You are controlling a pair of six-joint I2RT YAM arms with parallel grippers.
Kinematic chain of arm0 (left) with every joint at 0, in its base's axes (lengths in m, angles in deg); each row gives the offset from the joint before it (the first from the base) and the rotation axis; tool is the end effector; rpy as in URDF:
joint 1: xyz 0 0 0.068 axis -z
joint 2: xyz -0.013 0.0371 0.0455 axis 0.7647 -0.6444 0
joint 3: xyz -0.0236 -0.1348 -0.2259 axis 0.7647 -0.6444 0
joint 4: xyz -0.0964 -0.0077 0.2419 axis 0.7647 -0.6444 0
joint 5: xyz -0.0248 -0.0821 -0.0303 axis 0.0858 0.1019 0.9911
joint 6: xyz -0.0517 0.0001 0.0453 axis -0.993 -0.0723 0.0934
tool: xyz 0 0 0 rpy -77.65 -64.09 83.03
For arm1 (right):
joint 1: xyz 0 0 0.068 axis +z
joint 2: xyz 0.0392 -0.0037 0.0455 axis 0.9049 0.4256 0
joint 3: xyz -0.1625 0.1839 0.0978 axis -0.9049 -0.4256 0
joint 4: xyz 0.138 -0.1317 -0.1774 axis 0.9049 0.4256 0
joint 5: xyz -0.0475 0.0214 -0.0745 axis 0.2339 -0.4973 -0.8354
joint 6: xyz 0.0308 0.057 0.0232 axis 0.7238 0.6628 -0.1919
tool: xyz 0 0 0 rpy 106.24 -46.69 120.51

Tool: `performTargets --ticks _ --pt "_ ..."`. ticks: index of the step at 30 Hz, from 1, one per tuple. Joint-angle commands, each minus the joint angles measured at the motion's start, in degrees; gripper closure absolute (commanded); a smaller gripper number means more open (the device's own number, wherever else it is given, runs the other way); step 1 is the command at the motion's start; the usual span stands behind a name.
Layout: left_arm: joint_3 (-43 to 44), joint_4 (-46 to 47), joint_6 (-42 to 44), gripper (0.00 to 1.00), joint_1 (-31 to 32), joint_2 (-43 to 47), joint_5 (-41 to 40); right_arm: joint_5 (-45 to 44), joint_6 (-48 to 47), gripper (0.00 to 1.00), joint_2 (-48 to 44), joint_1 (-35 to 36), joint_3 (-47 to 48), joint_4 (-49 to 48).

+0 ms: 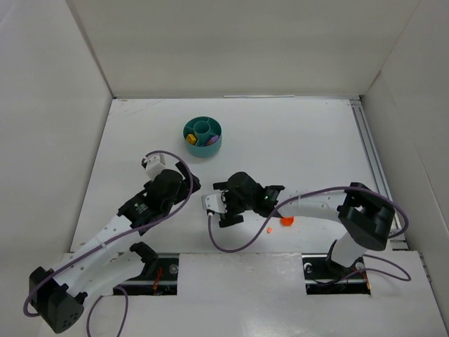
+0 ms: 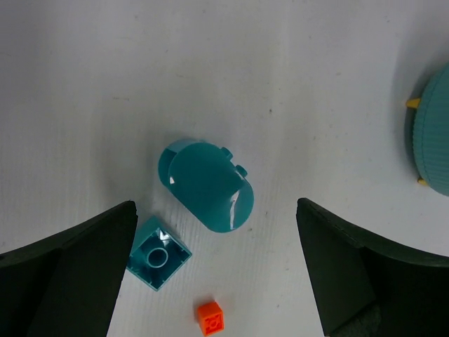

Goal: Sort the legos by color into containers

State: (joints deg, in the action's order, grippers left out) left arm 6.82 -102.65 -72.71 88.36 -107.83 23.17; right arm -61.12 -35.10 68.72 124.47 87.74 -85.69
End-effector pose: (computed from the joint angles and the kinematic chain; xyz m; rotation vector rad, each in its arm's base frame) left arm 0.1686 -0.1073 0.2507 -0.4943 2.0628 -0.5571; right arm 0.1685 0.3042 0.1725 -1.8820 1.3418 0.2953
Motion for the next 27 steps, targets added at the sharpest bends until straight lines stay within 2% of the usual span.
performTargets --ticks 1,6,10,17,22,27 --pt "-0.41 -1.53 -3.79 0.00 -0.25 1.87 -3.64 1.23 -3.26 0.00 2.85 0.72 3.64 1.27" --pt "-1.73 -1.53 -5.04 0.00 -1.38 3.54 -9.34 -2.11 -5.37 0.00 4.80 1.34 5.32 2.42" --pt "-2.78 0.04 -3.90 0.00 -5.51 4.08 -9.36 -3.17 -5.90 0.00 6.03 1.34 7.07 2.95" --pt "-6.82 6.02 1.03 0.00 -14.74 4.61 -2.16 -1.42 -7.92 0.00 11.13 1.34 10.85 7.51" --pt "-7.36 8.05 2.96 0.00 -17.99 3.55 0.40 -0.19 -7.92 0.10 12.36 1.34 12.00 11.20" --pt "-7.36 9.09 3.49 0.00 -18.53 2.93 1.45 2.01 -7.92 0.20 13.59 1.34 12.52 12.96"
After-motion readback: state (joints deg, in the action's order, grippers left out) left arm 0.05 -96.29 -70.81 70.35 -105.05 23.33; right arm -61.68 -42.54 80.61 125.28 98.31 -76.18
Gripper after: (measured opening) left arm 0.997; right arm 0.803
